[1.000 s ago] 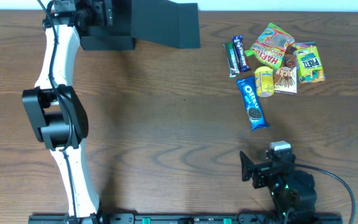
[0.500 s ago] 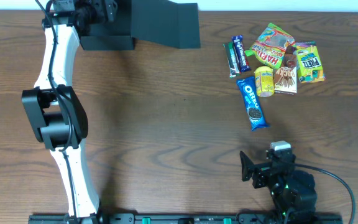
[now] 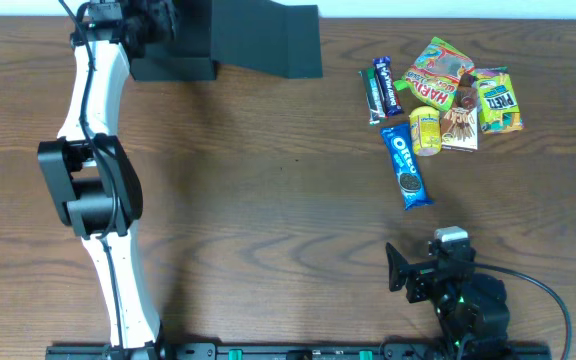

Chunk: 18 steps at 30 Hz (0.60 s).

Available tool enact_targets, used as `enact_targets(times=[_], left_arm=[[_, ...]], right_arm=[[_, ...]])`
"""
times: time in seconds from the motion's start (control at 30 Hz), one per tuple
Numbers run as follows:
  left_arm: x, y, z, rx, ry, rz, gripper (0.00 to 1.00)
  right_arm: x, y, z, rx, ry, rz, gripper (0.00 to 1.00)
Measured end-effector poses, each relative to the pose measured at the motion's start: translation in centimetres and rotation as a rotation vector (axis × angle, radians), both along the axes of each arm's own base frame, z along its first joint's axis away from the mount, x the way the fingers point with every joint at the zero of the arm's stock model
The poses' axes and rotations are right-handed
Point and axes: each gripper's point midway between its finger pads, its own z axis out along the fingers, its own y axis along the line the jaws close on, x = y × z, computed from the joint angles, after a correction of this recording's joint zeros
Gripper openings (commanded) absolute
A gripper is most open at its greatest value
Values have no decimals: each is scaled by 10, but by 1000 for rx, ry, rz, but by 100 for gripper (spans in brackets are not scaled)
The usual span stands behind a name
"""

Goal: Pack container
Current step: 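Reach the left gripper to the black box and grip its edge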

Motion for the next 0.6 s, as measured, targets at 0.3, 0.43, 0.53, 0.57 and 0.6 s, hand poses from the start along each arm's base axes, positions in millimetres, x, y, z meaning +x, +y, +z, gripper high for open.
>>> enact_targets(times=[0.3, 0.43, 0.53, 0.57, 0.6], left_arm=[[-7, -2, -63, 34, 131, 17, 56], [-14, -4, -69, 116, 168, 11, 55], [-21, -6, -74, 182, 203, -10, 53], [-24, -8, -76, 198, 215, -16, 52], [-26, -9, -78, 208, 226, -24, 51]], right_arm=[[0, 0, 0, 0, 0, 0, 99], [0, 0, 0, 0, 0, 0, 99], [0, 0, 0, 0, 0, 0, 99], [0, 0, 0, 0, 0, 0, 99], [0, 0, 0, 0, 0, 0, 99]])
